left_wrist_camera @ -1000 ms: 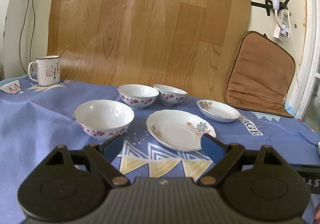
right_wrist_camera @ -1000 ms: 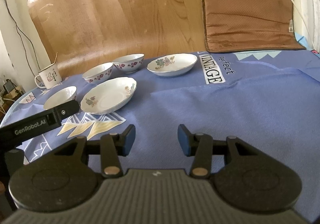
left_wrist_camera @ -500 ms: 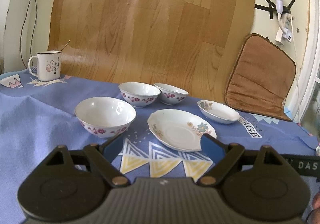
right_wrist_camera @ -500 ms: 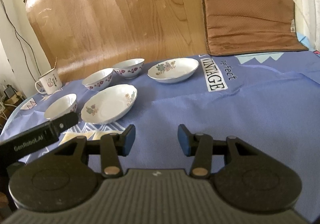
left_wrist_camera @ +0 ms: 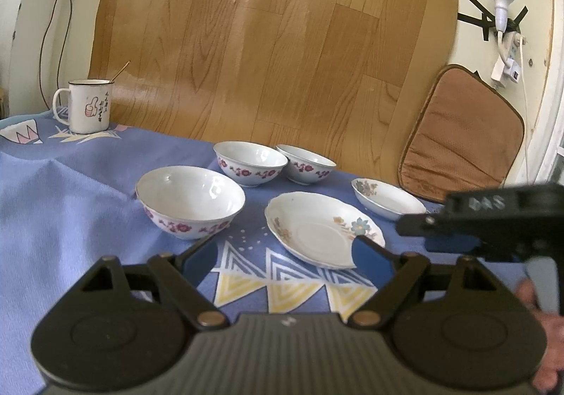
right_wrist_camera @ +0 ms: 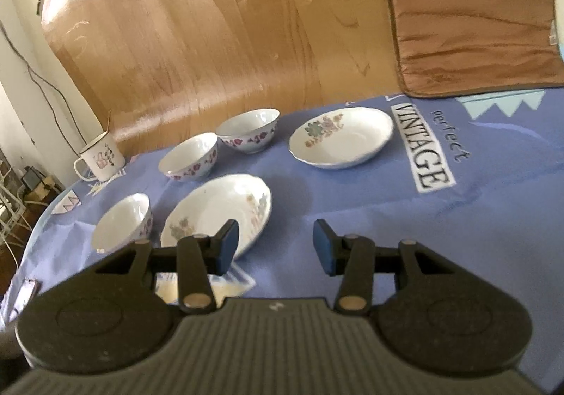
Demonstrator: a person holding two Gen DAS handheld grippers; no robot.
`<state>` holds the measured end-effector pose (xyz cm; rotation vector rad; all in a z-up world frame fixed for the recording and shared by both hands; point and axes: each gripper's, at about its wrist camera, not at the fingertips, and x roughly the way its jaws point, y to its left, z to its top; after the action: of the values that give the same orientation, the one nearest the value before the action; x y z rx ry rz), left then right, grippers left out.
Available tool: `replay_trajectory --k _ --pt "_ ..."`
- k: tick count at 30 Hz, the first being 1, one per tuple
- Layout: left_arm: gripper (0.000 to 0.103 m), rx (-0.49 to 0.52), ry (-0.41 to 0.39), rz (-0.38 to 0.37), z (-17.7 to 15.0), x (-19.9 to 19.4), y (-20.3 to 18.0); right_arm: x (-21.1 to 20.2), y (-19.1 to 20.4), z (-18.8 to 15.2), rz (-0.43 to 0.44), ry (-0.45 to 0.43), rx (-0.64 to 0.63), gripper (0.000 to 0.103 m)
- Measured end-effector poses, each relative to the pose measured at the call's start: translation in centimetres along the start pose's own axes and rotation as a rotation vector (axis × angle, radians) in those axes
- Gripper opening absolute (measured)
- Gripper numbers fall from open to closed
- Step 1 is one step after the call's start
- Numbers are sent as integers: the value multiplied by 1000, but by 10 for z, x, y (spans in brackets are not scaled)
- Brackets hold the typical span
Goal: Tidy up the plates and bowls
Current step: 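Grasp the rim of the large flower-painted saucer with the right gripper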
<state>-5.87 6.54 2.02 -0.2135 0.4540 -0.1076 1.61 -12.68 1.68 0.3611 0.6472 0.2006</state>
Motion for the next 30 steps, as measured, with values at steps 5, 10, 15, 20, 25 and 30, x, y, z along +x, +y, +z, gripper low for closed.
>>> replay_trajectory --k 5,10,15,20,25,30 --pt "84 -6 -2 4 0 1 0 28 -1 9 24 75 41 41" --pt "83 -24 -2 1 1 1 4 52 3 9 30 134 45 31" --pt "83 -27 -3 -2 1 1 4 54 9 9 16 139 13 15" --pt "83 -30 -4 0 1 0 5 42 3 4 39 139 26 13" --pt "83 -31 -3 1 1 0 5 20 -7 -6 63 128 54 13" --pt "83 -19 0 1 1 0 3 -5 -27 -19 81 143 107 13"
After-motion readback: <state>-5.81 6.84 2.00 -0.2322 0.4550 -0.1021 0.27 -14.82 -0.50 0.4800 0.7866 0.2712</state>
